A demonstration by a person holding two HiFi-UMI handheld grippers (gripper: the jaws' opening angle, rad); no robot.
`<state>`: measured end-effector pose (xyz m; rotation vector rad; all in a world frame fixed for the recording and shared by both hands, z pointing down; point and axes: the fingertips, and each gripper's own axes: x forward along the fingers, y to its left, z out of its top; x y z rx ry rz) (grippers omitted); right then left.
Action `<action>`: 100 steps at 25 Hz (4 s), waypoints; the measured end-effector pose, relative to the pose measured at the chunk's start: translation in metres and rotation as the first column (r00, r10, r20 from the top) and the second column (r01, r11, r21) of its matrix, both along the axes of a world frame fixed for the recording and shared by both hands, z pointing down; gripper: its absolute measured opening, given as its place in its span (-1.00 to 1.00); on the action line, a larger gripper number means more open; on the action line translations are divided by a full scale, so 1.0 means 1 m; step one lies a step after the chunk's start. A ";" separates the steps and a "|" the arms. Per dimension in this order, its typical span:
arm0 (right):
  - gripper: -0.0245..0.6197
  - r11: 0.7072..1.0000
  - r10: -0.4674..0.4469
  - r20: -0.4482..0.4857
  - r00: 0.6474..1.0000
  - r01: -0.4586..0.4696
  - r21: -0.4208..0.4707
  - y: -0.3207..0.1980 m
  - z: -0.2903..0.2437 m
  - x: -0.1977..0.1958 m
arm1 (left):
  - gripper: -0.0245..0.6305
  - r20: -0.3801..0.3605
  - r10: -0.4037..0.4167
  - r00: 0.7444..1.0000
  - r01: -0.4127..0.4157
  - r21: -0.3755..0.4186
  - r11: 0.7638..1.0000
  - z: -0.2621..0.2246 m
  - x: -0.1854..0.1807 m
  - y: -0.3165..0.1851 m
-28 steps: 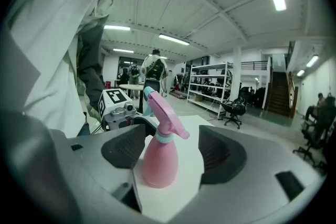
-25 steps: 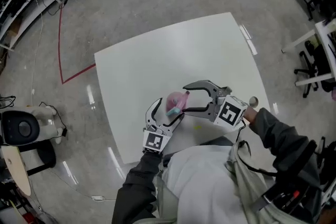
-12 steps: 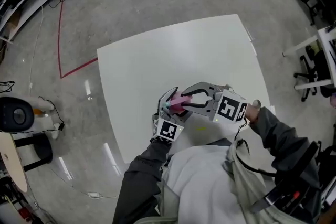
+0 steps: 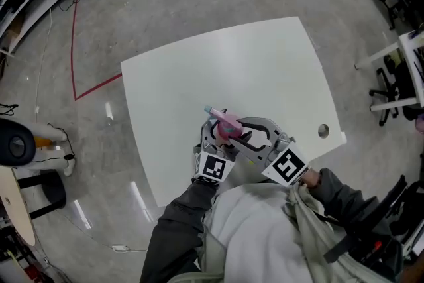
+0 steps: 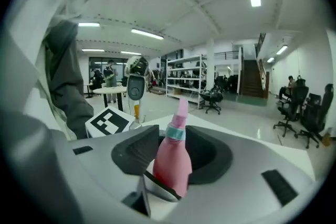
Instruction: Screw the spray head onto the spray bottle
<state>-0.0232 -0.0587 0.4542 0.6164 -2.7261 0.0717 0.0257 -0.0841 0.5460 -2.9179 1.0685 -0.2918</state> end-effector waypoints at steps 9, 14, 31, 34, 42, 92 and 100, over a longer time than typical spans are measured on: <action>-0.22 0.995 -0.100 0.219 0.971 0.093 0.043 -0.002 -0.070 -0.009 | 0.32 0.122 0.003 0.993 -0.009 0.050 0.999 -0.055 -0.019 0.014; -0.54 0.974 -0.203 0.153 0.967 0.183 0.134 0.021 -0.080 -0.019 | 0.32 0.156 0.016 0.988 -0.026 0.061 0.998 -0.070 -0.013 0.024; -0.49 0.991 -0.071 0.337 0.939 0.028 0.131 0.031 -0.133 0.011 | 0.32 -0.005 0.162 0.987 -0.157 0.231 0.960 -0.147 -0.014 0.041; -0.49 0.993 -0.102 0.423 0.900 0.067 0.098 0.024 -0.155 0.028 | 0.32 -0.015 0.243 0.970 -0.233 0.235 0.944 -0.156 -0.015 0.047; -0.78 0.970 -0.205 0.373 0.905 0.136 0.202 0.041 -0.167 -0.002 | 0.32 0.004 0.305 0.952 -0.296 0.250 0.922 -0.174 -0.019 0.053; -0.48 0.919 -0.368 0.313 0.876 0.291 0.266 0.072 -0.186 -0.010 | 0.32 0.096 0.454 0.886 -0.463 0.096 0.881 -0.182 -0.010 0.083; -0.52 0.919 -0.331 0.251 0.910 0.249 0.307 0.061 -0.174 -0.019 | 0.32 0.141 0.435 0.889 -0.444 0.036 0.895 -0.183 -0.010 0.071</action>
